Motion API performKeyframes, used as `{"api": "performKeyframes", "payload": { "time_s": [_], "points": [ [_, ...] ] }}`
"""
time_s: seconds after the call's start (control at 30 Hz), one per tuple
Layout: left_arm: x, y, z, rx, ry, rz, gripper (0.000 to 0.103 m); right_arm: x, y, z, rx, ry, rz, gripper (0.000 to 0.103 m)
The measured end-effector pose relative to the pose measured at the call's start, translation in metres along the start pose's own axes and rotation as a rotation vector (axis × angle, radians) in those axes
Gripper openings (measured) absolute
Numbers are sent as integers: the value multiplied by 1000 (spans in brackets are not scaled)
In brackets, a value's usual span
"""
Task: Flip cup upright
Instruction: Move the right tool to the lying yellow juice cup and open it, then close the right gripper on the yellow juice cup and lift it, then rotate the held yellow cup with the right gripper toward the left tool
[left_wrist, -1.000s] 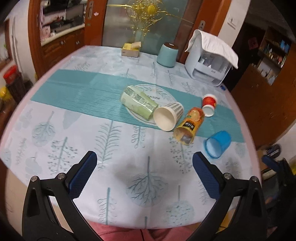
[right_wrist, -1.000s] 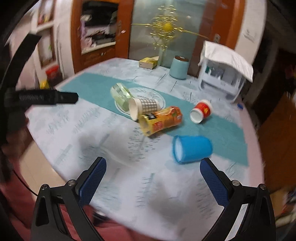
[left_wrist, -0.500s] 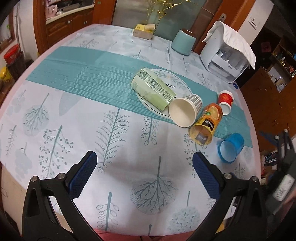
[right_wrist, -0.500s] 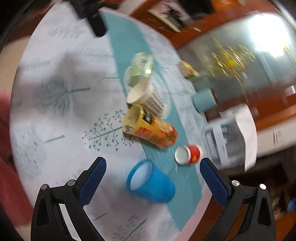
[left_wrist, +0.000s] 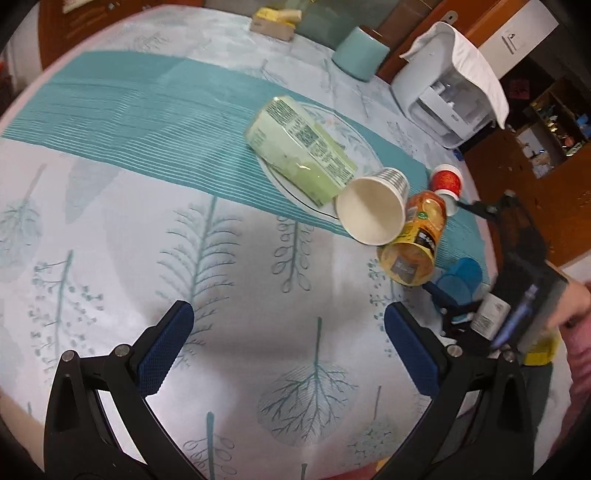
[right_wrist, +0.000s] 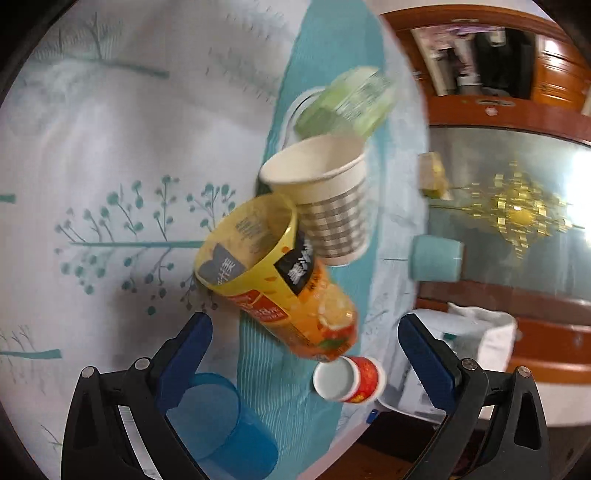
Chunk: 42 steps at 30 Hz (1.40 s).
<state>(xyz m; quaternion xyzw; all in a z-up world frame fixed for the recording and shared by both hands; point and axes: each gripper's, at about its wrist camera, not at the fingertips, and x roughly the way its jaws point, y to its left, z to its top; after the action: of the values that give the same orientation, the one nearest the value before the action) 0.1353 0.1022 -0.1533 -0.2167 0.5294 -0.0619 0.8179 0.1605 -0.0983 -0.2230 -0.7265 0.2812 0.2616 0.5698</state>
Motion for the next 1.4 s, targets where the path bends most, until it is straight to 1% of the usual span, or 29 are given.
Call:
{"api": "performKeyframes", "payload": {
  "time_s": [0.07,0.17,0.2,0.23,0.27,0.3,0.33,0.37,0.47,0.57,0.63,0.8,0.9,0.93,1.0,1.13,1.2,1.3,1.33,1.4],
  "points": [
    [3,2,2,2,-1,-30,102,11,-1,3,-36,-14,26,100],
    [7,1,5,17,-16,-39,102,29,-3,9,-73,2,79,99],
    [8,1,6,24,-16,-39,102,35,-4,10,-82,4,92,97],
    [9,0,6,32,-16,-35,102,43,-5,12,-95,9,111,90],
    [9,0,7,39,-16,-30,102,47,-7,14,-97,9,129,88],
    [9,0,7,46,-17,-23,102,53,-10,14,-93,5,126,84],
    [9,0,7,51,-20,-16,102,52,-14,13,-89,4,113,75],
    [8,1,7,52,-24,-13,102,55,-17,14,-85,5,102,71],
    [2,5,6,47,-39,-13,102,59,-28,15,-65,37,135,66],
    [-7,10,3,36,-57,-9,102,61,-32,14,-59,46,129,60],
    [-13,13,2,26,-66,-8,102,60,-33,14,-55,48,95,55],
    [-32,20,-4,2,-92,0,102,39,-37,15,14,58,71,53],
    [-47,23,-8,-11,-121,8,102,16,-43,18,65,41,36,52],
    [-52,24,-10,-15,-131,9,102,3,-45,22,95,37,33,52],
    [-64,26,-14,-22,-152,8,102,-12,-50,25,150,22,56,52],
    [-88,23,-24,-14,-195,18,102,-57,-56,33,299,-35,115,52],
    [-99,20,-29,-6,-218,26,102,-79,-60,36,409,-64,184,52],
    [-113,14,-37,4,-247,44,102,-105,-61,42,574,-89,337,52],
    [-117,12,-39,8,-254,52,102,-110,-64,43,664,-104,431,52],
    [-122,7,-43,16,-263,58,102,-119,-65,41,779,-145,563,52]
  ]
}}
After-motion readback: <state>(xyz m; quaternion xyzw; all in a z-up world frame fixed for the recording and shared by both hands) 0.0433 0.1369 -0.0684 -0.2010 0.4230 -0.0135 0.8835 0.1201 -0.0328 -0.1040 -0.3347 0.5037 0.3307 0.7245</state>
